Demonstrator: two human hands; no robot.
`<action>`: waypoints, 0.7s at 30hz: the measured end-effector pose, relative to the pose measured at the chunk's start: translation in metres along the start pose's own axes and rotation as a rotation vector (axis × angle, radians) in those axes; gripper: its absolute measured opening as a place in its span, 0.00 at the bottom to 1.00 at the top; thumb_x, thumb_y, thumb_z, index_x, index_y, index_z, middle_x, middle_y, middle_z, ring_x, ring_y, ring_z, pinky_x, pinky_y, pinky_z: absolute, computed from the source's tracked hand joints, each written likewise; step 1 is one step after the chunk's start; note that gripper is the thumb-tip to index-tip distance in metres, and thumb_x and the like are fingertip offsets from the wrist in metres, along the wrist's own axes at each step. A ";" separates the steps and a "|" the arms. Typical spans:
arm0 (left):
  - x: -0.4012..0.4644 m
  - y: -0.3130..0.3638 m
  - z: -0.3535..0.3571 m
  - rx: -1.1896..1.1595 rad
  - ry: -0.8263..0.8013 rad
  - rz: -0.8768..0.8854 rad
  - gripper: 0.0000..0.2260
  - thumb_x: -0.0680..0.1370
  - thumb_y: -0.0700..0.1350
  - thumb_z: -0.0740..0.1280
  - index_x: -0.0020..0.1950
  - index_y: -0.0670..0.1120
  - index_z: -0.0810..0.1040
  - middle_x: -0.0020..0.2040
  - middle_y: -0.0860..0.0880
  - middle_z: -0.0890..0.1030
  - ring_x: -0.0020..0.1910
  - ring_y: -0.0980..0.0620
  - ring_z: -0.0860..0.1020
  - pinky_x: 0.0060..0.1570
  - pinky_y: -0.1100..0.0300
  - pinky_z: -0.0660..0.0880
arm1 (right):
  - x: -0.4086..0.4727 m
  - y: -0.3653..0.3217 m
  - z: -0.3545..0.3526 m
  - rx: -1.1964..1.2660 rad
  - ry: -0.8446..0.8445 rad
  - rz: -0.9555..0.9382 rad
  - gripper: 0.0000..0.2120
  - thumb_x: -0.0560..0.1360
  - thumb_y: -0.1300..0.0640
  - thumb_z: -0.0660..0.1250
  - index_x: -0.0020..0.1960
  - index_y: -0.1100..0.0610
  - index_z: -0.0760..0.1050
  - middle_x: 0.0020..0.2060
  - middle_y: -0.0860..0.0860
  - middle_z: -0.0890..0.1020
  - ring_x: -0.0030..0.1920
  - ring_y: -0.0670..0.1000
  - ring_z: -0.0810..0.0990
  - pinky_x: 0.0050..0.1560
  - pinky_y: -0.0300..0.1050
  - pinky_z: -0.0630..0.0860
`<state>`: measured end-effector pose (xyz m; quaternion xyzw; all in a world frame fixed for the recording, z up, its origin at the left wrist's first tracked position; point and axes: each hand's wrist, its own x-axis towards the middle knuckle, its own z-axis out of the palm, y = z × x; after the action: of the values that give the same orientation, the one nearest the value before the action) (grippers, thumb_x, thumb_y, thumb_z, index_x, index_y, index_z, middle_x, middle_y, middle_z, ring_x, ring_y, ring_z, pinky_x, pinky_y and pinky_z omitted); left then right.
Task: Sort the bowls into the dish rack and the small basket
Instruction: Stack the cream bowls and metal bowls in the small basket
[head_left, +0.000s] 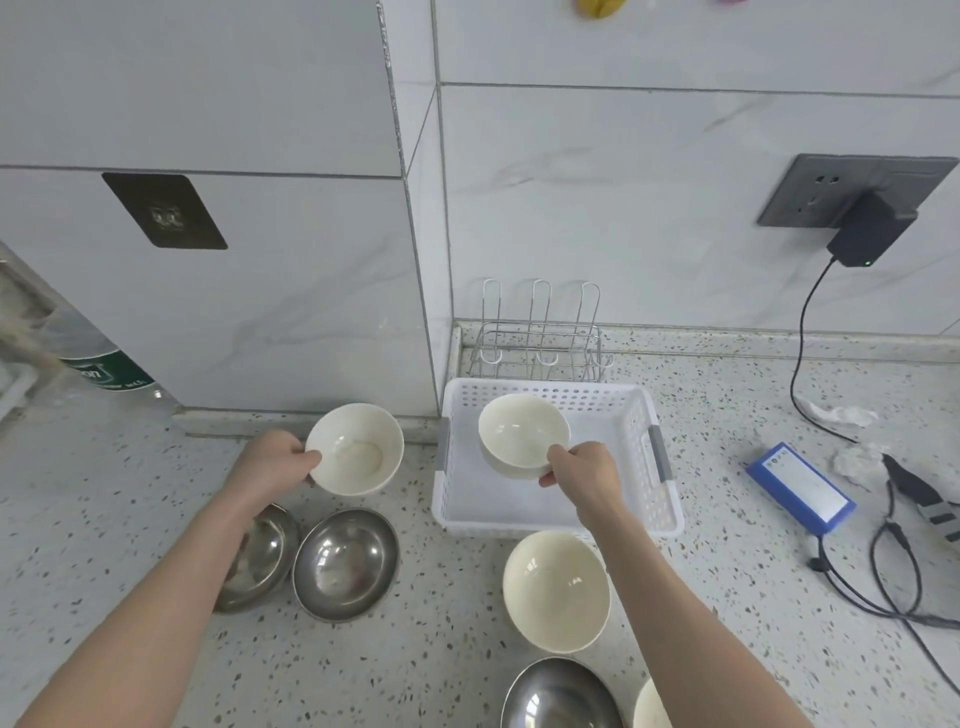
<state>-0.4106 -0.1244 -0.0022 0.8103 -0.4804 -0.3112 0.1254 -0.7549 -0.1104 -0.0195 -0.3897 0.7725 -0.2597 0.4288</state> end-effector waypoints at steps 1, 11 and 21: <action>-0.003 0.000 -0.003 -0.028 0.008 -0.011 0.15 0.73 0.36 0.67 0.25 0.43 0.77 0.22 0.53 0.78 0.29 0.51 0.73 0.31 0.60 0.63 | 0.002 -0.001 0.004 -0.003 -0.011 0.002 0.11 0.71 0.58 0.60 0.31 0.59 0.73 0.27 0.50 0.84 0.24 0.48 0.65 0.27 0.40 0.62; -0.042 0.006 -0.015 -0.211 -0.046 0.010 0.08 0.73 0.36 0.67 0.38 0.41 0.84 0.31 0.48 0.85 0.40 0.53 0.80 0.39 0.61 0.69 | 0.017 -0.005 0.036 0.030 -0.065 0.053 0.11 0.73 0.61 0.59 0.46 0.65 0.78 0.35 0.54 0.84 0.29 0.49 0.69 0.29 0.41 0.64; -0.068 0.034 -0.003 -0.337 -0.117 0.030 0.09 0.74 0.37 0.67 0.38 0.46 0.85 0.29 0.51 0.84 0.33 0.59 0.77 0.51 0.53 0.70 | 0.023 0.000 0.054 0.005 -0.068 0.087 0.12 0.74 0.57 0.59 0.49 0.63 0.77 0.45 0.57 0.84 0.36 0.53 0.74 0.32 0.41 0.68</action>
<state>-0.4556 -0.0840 0.0432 0.7512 -0.4401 -0.4318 0.2358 -0.7159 -0.1325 -0.0567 -0.3633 0.7730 -0.2294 0.4668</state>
